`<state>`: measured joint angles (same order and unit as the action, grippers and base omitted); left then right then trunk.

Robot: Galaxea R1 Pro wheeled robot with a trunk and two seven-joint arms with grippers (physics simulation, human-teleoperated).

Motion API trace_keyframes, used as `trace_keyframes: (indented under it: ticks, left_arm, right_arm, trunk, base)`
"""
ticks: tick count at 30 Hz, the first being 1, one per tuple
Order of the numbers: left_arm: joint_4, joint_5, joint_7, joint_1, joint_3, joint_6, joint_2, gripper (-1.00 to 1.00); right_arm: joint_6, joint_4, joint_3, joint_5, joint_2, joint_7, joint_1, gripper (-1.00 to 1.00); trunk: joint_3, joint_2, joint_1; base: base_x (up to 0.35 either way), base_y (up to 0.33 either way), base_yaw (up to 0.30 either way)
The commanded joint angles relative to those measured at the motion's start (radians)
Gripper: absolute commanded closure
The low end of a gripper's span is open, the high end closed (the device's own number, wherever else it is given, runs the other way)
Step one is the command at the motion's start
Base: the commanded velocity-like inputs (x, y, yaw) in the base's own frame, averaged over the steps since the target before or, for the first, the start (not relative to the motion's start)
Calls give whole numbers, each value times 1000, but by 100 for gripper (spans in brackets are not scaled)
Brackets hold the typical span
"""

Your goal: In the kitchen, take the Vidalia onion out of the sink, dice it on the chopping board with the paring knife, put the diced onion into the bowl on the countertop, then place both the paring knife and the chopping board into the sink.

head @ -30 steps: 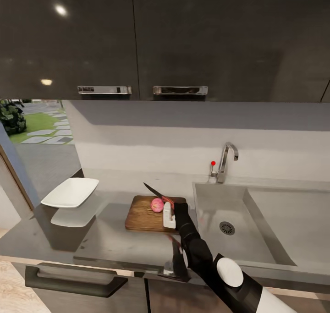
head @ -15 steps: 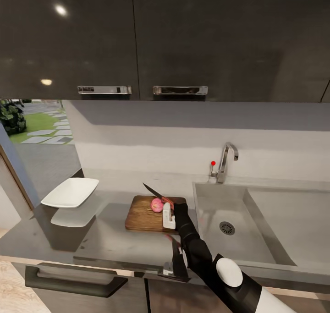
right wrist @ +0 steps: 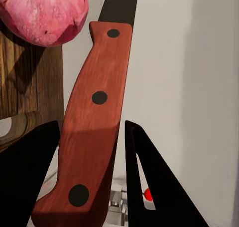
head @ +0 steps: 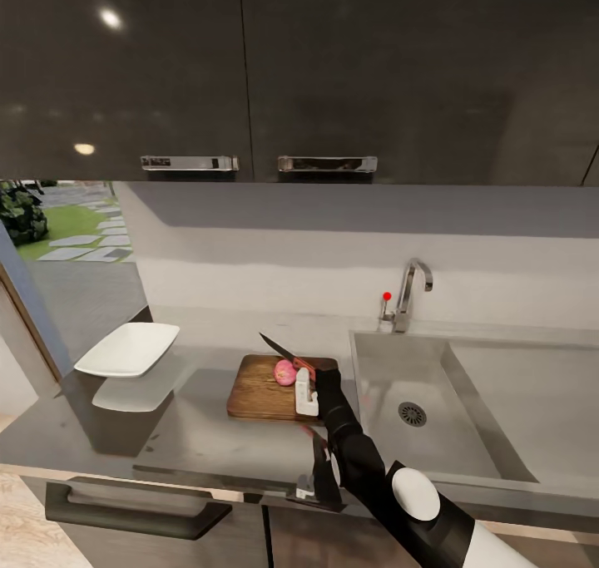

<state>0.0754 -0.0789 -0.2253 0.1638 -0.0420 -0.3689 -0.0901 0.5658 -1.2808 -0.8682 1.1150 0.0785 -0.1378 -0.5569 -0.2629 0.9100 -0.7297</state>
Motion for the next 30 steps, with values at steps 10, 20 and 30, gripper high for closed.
trace_keyframes:
  ticks: [10, 20, 30]
  left_arm:
    - [4, -8, -9, 2, -4, -5, 1, -100]
    - [4, -8, -9, 2, -4, -5, 1, -100]
    - [4, -8, -9, 2, -4, -5, 1, -100]
  right_arm:
    - [-18, 47, -5, 5, -4, -8, -1, 100]
    - [-18, 47, -5, 6, -5, -8, -1, 100]
    - [-18, 47, -4, 6, -5, -8, -1, 100]
  trunk:
    - [-1, 1, 0]
    - [-1, 1, 0]
    - [-1, 1, 0]
  base:
    - [0, 0, 0]
    - [0, 0, 0]
    - [0, 0, 0]
